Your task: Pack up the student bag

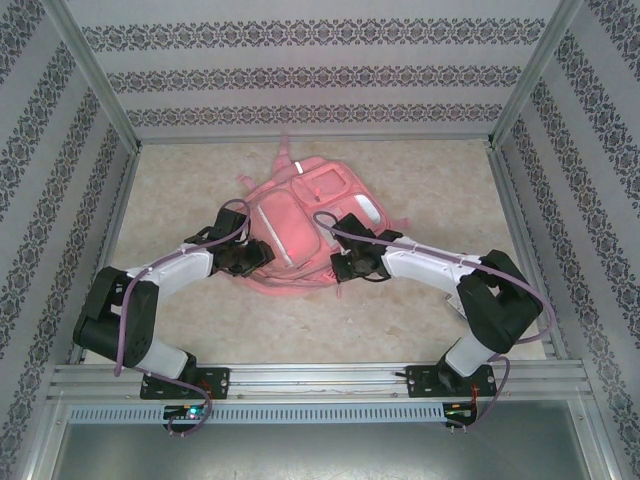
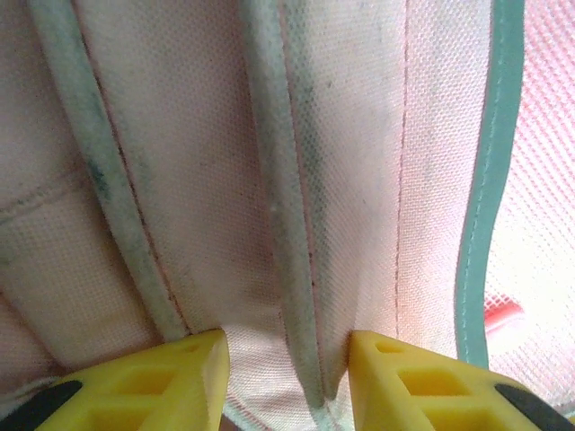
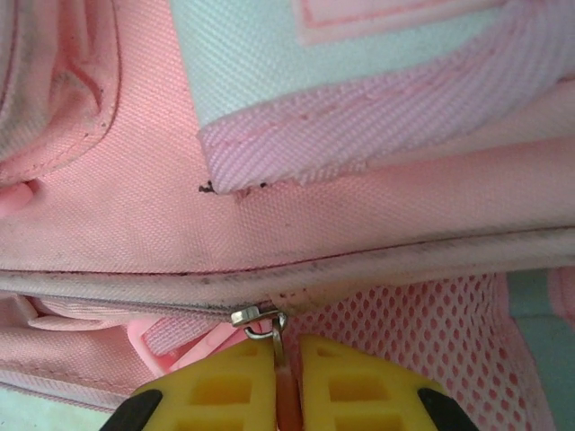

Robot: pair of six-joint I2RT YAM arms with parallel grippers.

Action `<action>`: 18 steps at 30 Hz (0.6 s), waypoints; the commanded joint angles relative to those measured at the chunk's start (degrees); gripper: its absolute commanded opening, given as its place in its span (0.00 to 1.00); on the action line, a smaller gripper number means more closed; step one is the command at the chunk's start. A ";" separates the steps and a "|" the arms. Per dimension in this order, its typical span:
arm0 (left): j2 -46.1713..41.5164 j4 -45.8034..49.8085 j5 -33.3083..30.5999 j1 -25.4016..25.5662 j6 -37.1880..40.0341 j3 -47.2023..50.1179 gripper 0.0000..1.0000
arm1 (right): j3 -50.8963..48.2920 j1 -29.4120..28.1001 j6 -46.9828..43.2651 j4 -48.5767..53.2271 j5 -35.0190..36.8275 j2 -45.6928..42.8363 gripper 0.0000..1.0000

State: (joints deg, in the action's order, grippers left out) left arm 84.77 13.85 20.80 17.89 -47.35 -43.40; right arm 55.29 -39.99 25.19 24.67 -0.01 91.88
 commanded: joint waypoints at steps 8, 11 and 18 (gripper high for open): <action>-16.29 16.02 -8.29 6.77 15.77 -4.87 0.46 | -1.99 7.30 4.93 11.19 -0.17 -11.57 0.43; -17.67 17.73 -8.05 8.07 25.02 -8.47 0.47 | -2.87 8.25 6.39 10.61 -2.95 -16.02 0.55; -6.82 25.26 -8.62 8.54 32.58 -18.39 0.56 | -5.50 7.88 8.01 1.94 -11.54 -21.39 0.61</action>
State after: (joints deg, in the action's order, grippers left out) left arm 73.47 33.28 11.94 25.82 -19.77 -59.40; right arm 51.42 -31.75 31.20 30.50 -6.76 71.13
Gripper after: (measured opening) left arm 0.555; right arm 0.611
